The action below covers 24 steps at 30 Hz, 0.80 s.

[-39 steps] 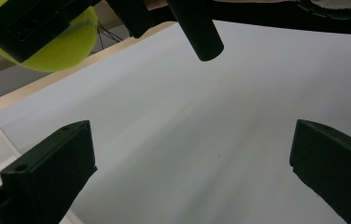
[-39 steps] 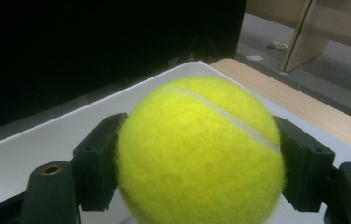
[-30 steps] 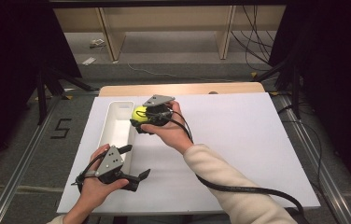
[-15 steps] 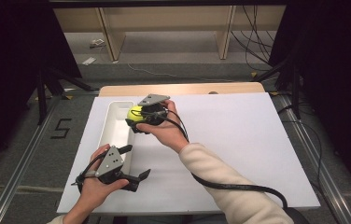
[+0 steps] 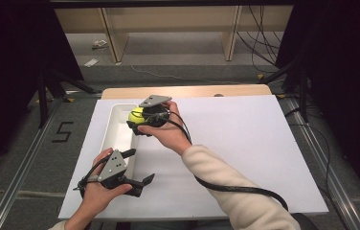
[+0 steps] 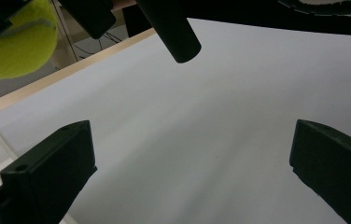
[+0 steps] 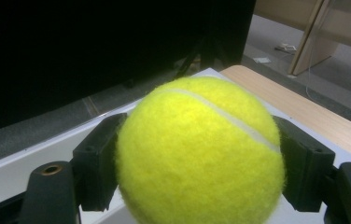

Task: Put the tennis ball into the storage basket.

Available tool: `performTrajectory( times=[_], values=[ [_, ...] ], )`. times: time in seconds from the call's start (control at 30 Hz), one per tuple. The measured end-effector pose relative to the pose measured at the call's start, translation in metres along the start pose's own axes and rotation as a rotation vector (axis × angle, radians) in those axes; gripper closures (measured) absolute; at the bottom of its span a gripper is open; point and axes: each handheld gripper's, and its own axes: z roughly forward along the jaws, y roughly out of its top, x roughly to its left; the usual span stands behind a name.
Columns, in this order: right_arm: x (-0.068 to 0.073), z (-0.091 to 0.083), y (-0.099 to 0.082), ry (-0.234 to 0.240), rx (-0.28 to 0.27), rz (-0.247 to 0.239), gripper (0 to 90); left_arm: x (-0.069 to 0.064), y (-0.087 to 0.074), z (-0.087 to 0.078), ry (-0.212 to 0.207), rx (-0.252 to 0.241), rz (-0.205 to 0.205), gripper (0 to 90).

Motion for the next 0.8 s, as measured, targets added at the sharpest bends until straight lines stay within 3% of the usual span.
performTrajectory(
  times=[0.8],
  values=[
    [0.007,0.011,0.005,0.02,0.006,-0.005,26.9,0.0,0.0,0.0,-0.003,0.003,0.003,0.0]
  ],
)
